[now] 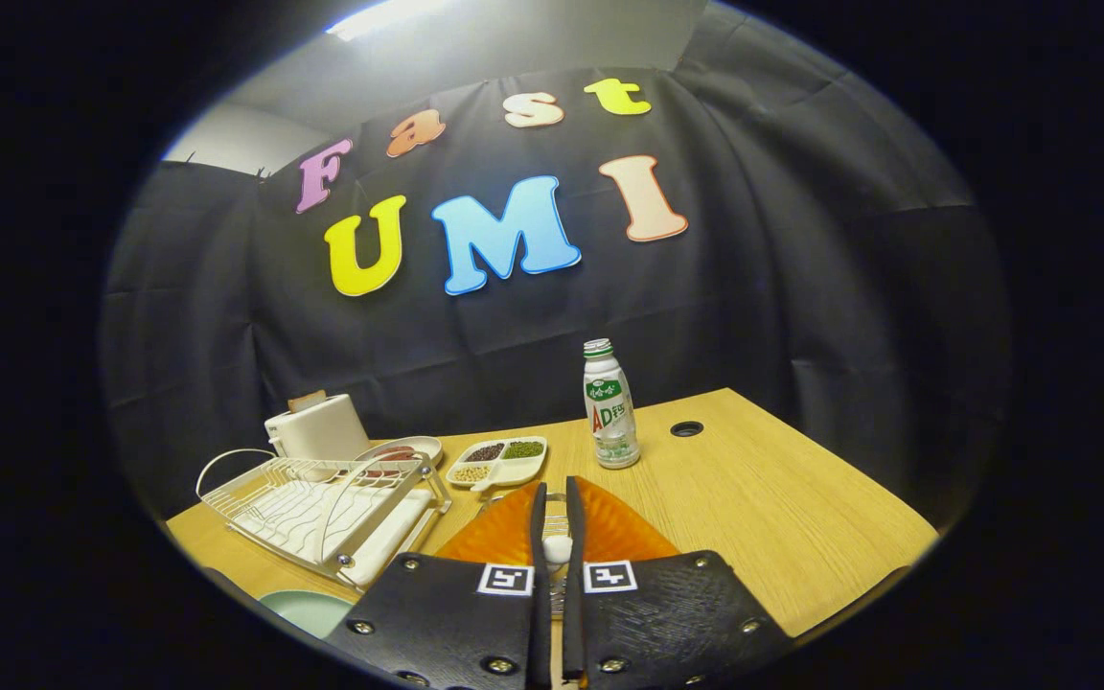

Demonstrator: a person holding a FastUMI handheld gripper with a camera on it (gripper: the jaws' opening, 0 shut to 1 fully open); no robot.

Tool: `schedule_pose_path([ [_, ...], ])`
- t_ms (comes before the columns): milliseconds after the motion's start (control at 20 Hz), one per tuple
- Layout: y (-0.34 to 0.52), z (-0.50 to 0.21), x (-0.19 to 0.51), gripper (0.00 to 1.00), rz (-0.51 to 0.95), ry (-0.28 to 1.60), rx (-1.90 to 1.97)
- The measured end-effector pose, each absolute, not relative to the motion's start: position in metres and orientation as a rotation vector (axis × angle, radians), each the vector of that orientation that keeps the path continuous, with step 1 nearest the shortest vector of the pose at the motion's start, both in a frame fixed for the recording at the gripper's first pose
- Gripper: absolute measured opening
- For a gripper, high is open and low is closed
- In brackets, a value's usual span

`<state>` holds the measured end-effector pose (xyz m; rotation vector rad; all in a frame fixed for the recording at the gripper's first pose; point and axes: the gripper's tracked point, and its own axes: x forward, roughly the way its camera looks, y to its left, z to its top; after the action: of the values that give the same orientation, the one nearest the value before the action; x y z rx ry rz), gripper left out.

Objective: Take the plate from the dish rack, then take the spoon from the basket and place it into the plate.

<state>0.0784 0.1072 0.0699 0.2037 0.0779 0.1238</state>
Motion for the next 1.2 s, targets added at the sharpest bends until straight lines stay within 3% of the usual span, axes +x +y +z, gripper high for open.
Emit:
schedule_pose_path([
  [1200,0.1,0.208,-0.004,0.05,0.045,0.083,0.088],
])
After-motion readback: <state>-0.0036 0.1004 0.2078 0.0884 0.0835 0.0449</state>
